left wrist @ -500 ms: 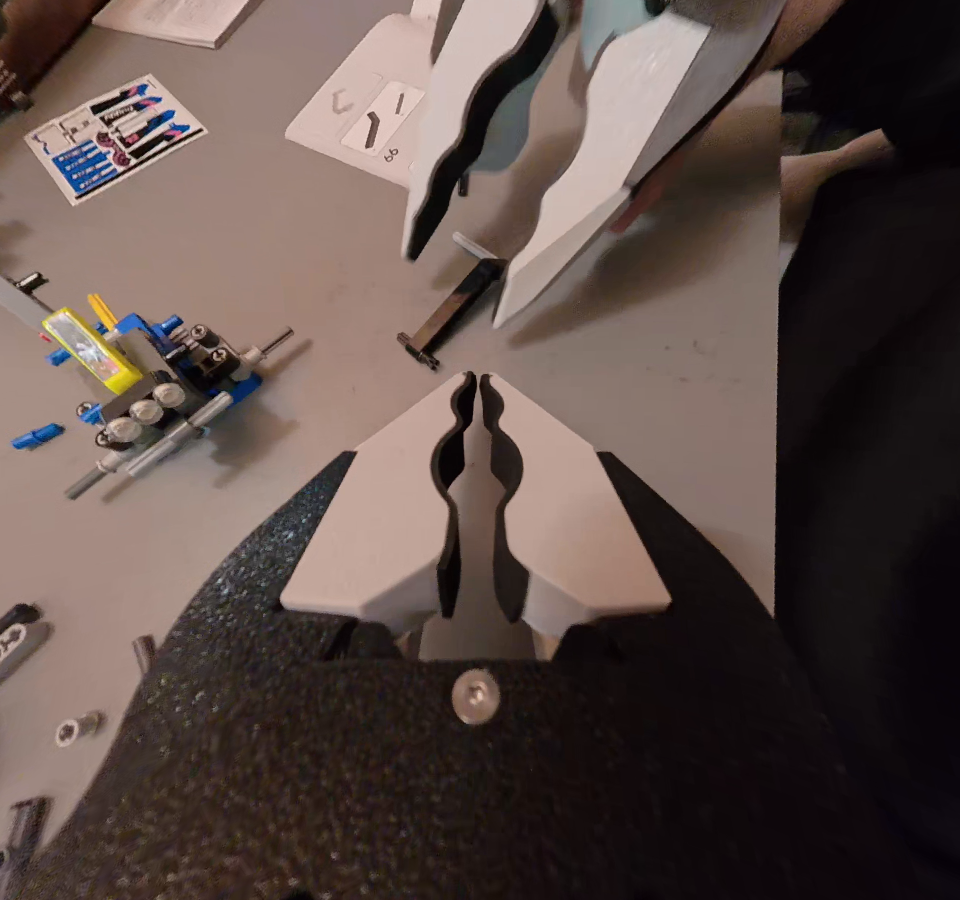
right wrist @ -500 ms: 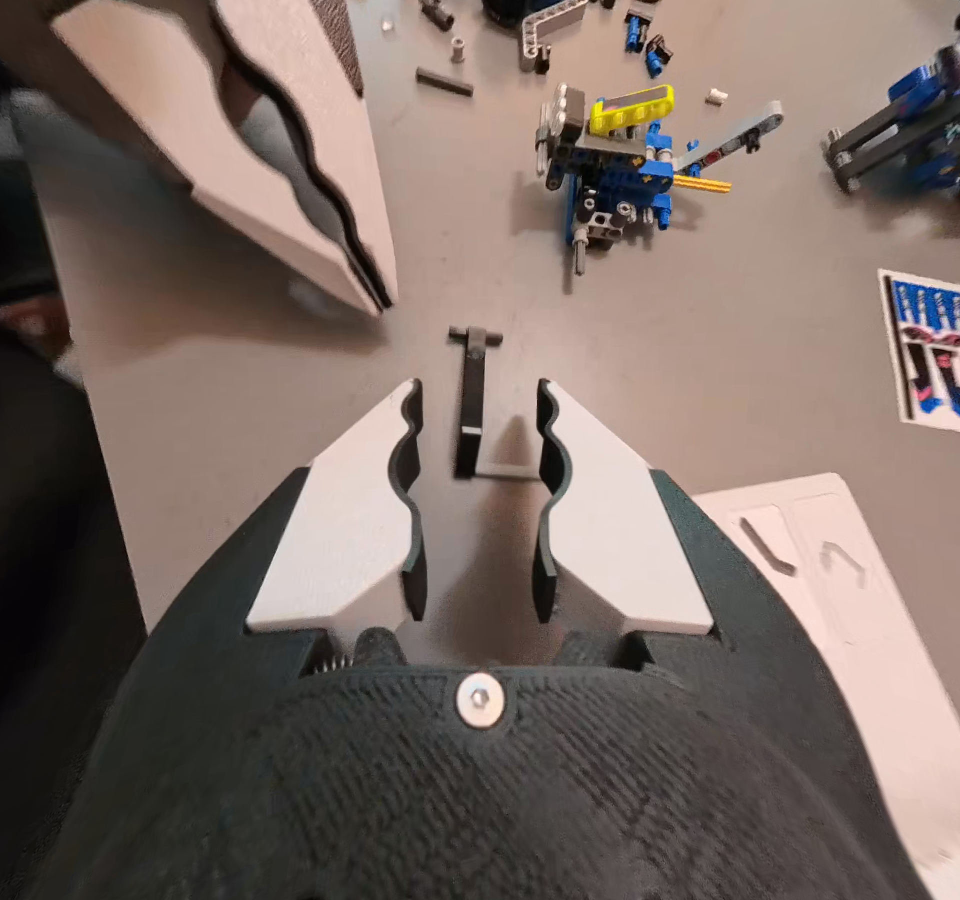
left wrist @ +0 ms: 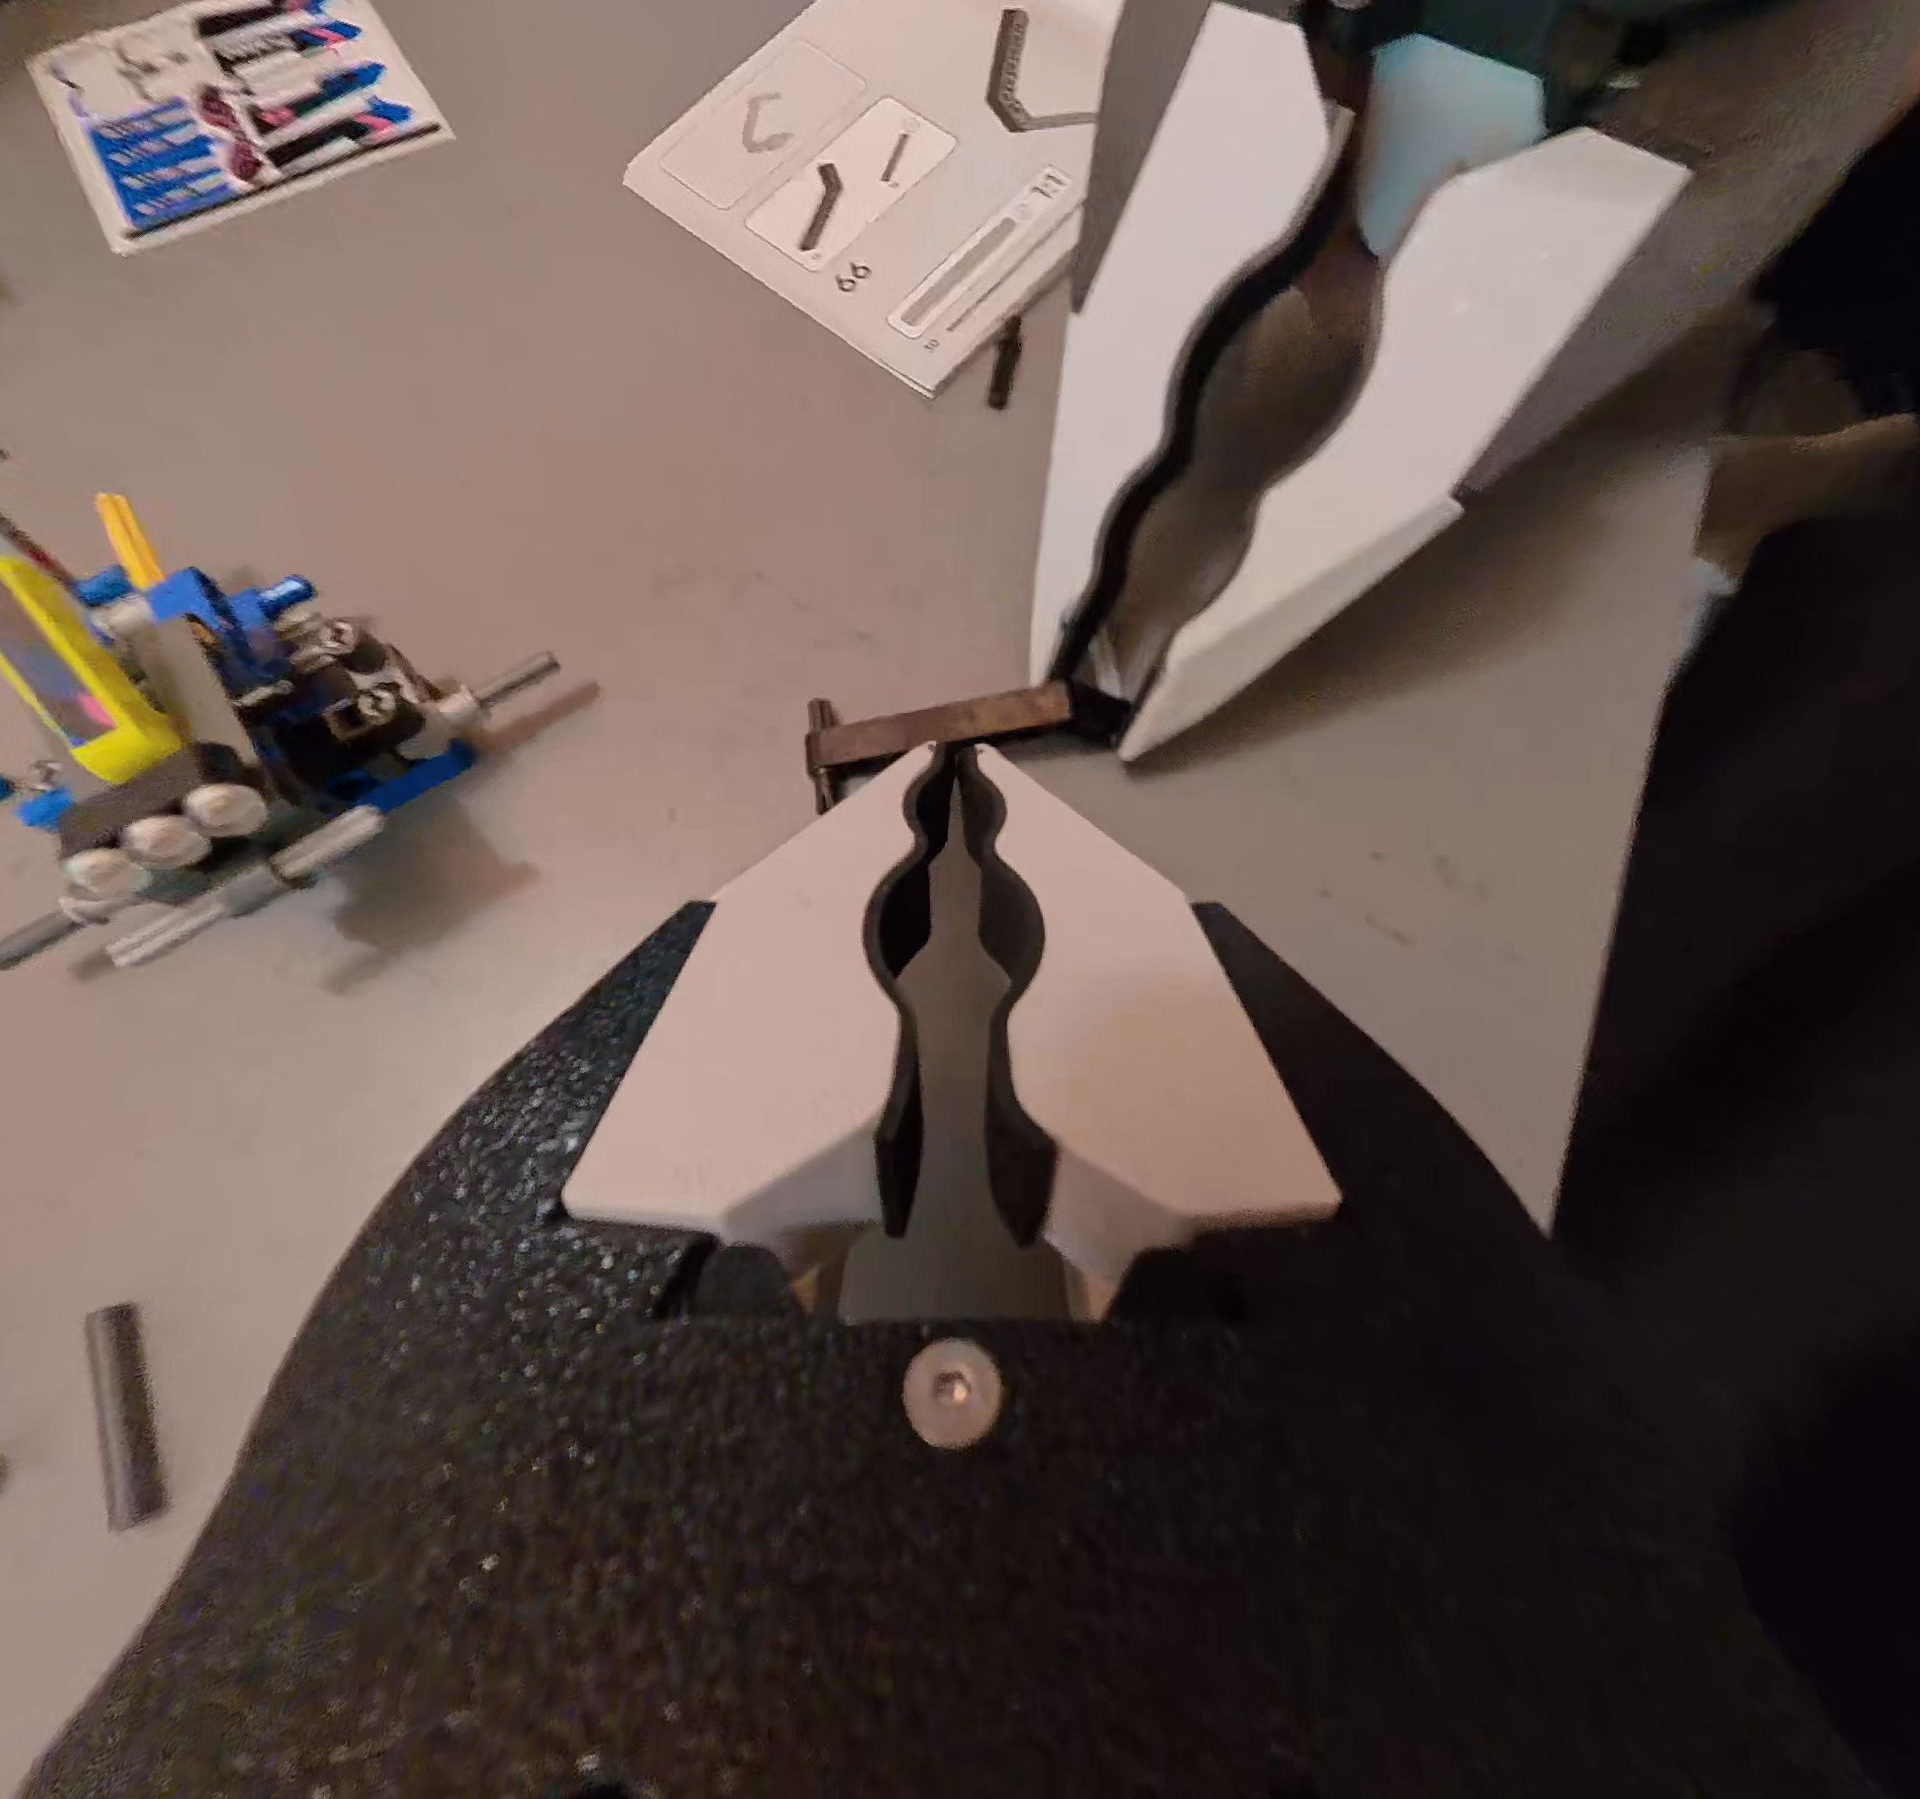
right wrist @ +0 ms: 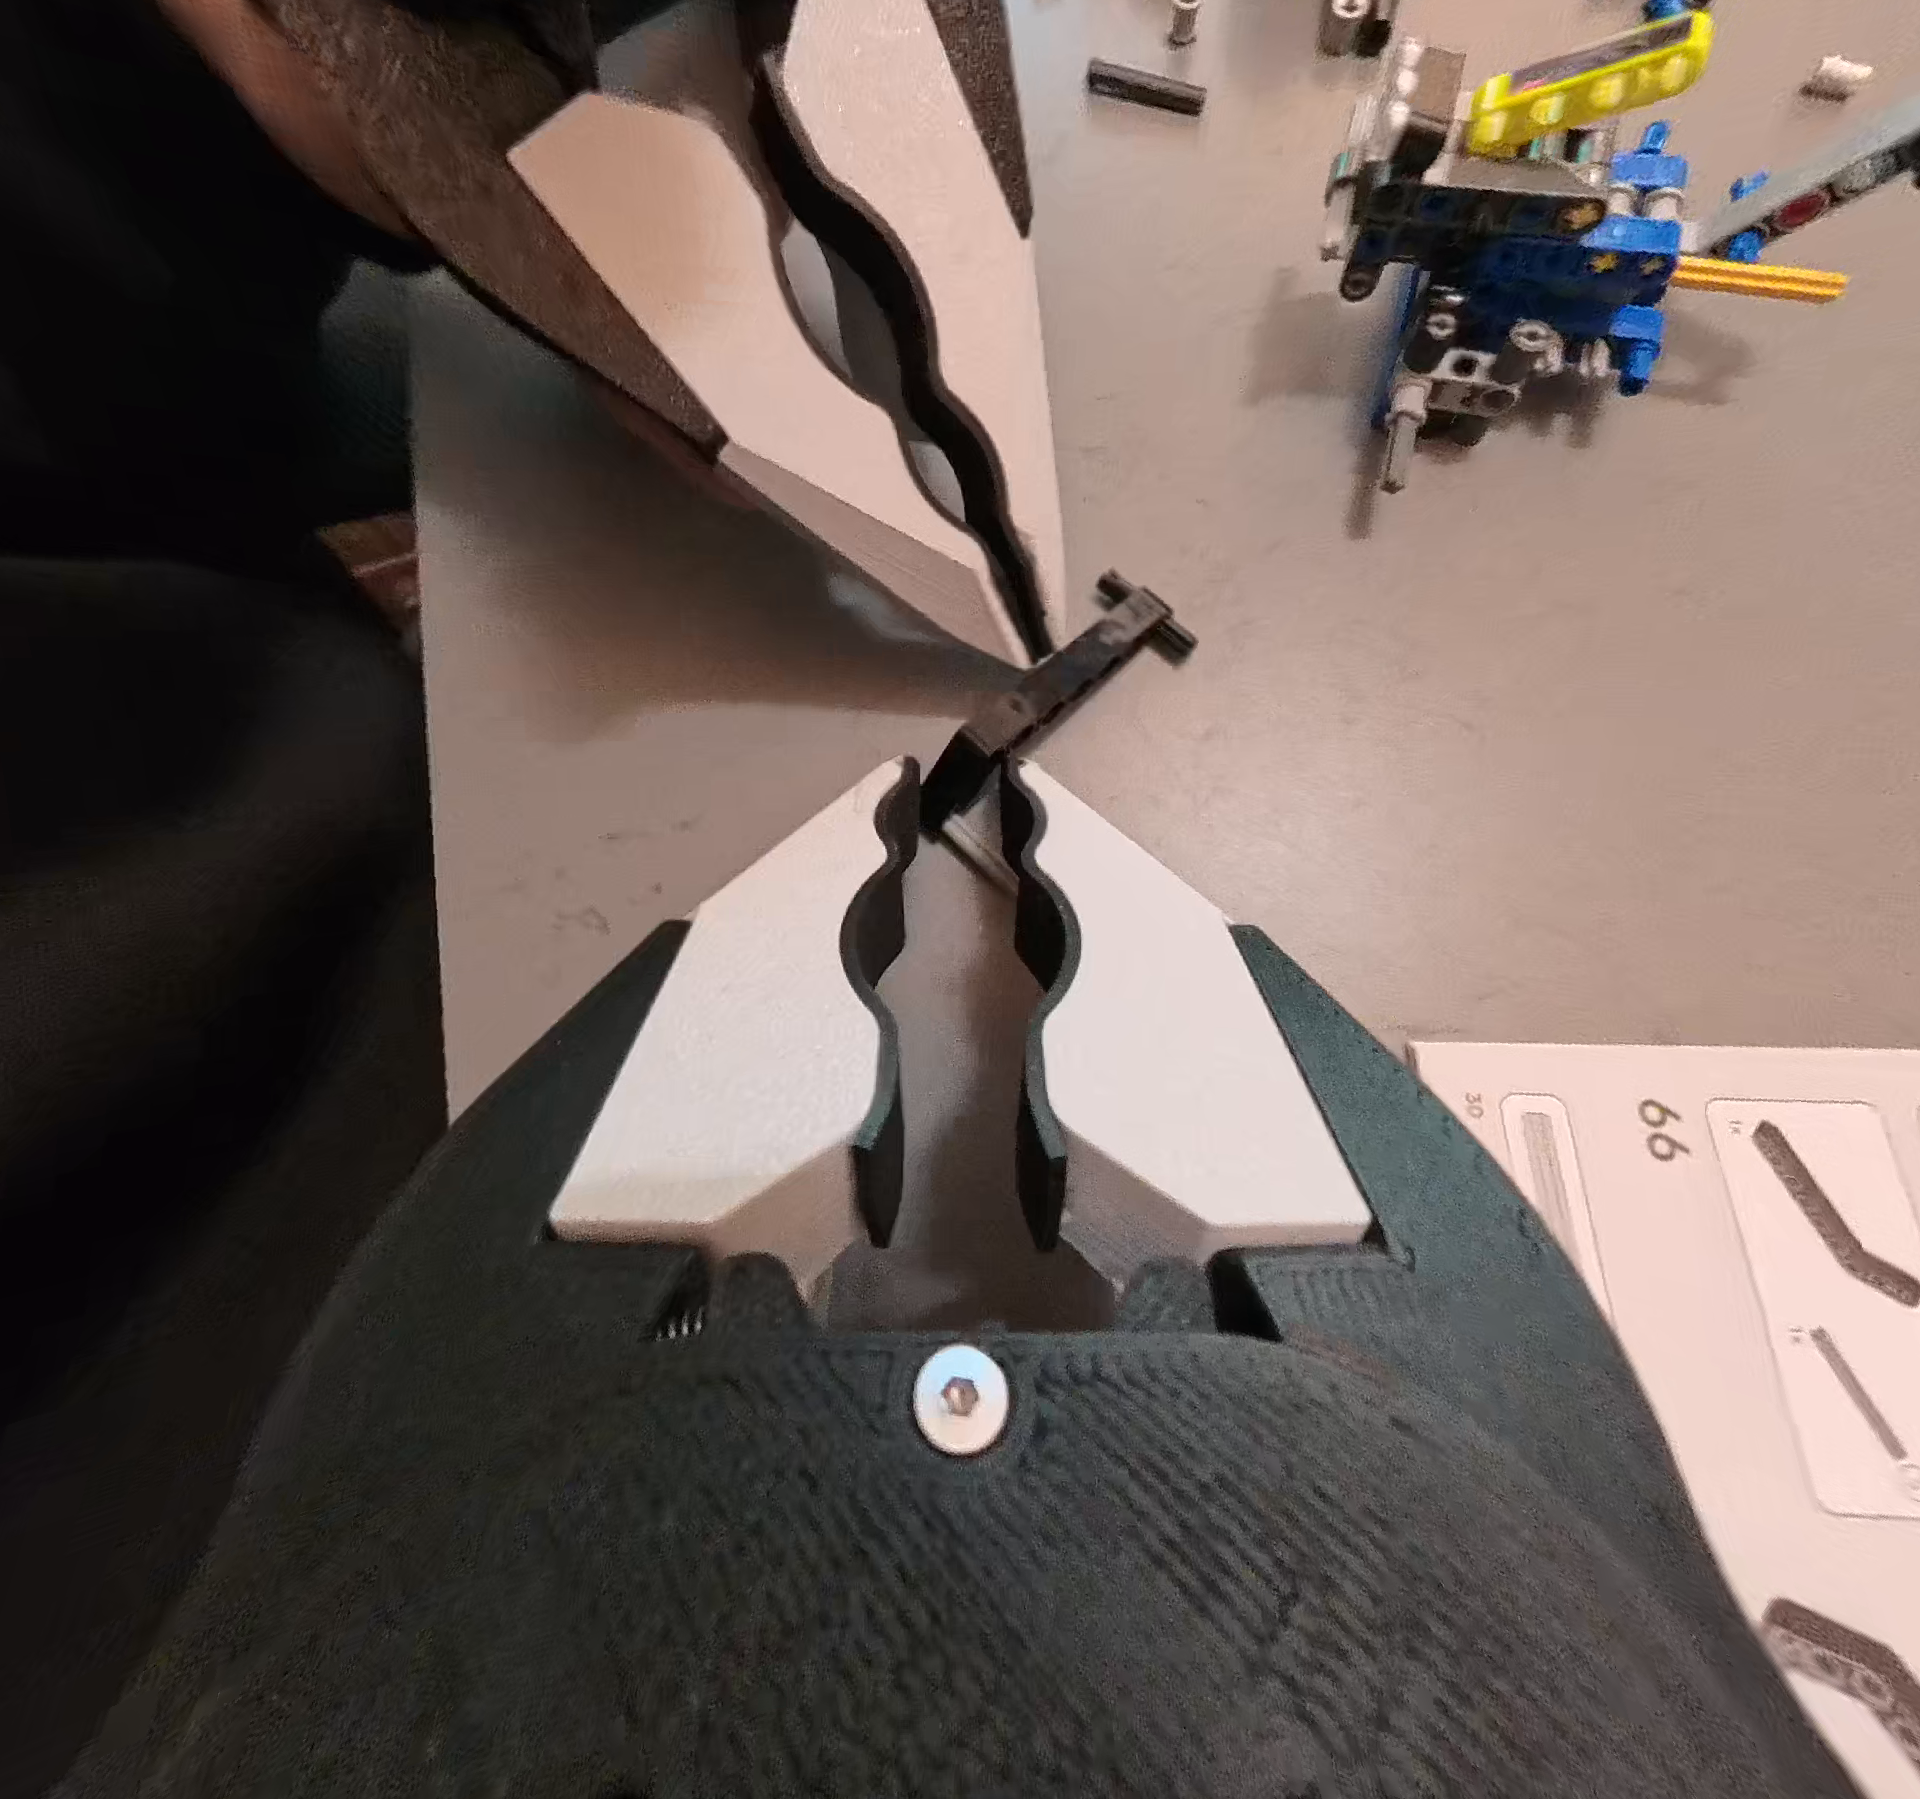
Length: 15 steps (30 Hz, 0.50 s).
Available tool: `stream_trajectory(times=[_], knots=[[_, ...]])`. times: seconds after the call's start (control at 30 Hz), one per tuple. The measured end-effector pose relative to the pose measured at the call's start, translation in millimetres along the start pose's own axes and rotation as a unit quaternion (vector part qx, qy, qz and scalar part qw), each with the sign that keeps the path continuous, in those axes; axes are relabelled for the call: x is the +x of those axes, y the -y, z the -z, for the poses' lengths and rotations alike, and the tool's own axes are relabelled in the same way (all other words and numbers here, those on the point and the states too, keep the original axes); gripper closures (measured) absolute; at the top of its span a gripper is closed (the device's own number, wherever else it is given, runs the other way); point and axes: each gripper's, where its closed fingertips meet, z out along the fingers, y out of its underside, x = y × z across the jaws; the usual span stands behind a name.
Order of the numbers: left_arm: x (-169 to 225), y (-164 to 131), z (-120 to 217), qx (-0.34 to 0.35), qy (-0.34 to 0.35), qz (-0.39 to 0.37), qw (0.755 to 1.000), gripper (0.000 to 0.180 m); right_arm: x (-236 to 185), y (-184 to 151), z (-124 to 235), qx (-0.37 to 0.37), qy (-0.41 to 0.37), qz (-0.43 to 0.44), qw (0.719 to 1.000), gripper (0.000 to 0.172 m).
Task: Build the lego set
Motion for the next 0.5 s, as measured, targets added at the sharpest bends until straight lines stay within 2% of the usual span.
stream_trajectory(times=[0.13, 0.23, 0.33, 0.43, 0.5], knots=[[-11.5, 6.3, -4.6, 0.006, 0.018, 0.007, 1.000, 0.180, 3.3, 7.7, -4.6, 0.019, -0.026, -0.063, 0.998, 0.157], [-18.5, 8.2, -7.8, 0.004, 0.023, 0.006, 1.000, 0.180, 1.3, 22.6, -7.4, 0.064, -0.029, -0.110, 0.991, 0.154], [-24.6, 6.5, -5.2, 0.001, 0.034, 0.002, 0.999, 0.180, 8.5, 20.5, -9.4, 0.062, -0.053, -0.120, 0.989, 0.148], [-45.0, 1.2, 19.0, 0.004, 0.089, -0.006, 0.996, 0.180, 8.2, 18.2, -2.1, 0.058, -0.055, -0.107, 0.991, 0.143], [-77.0, -8.0, 56.5, 0.002, 0.160, -0.009, 0.987, 0.180, 5.0, 17.6, 7.9, 0.059, -0.056, -0.091, 0.992, 0.143]])
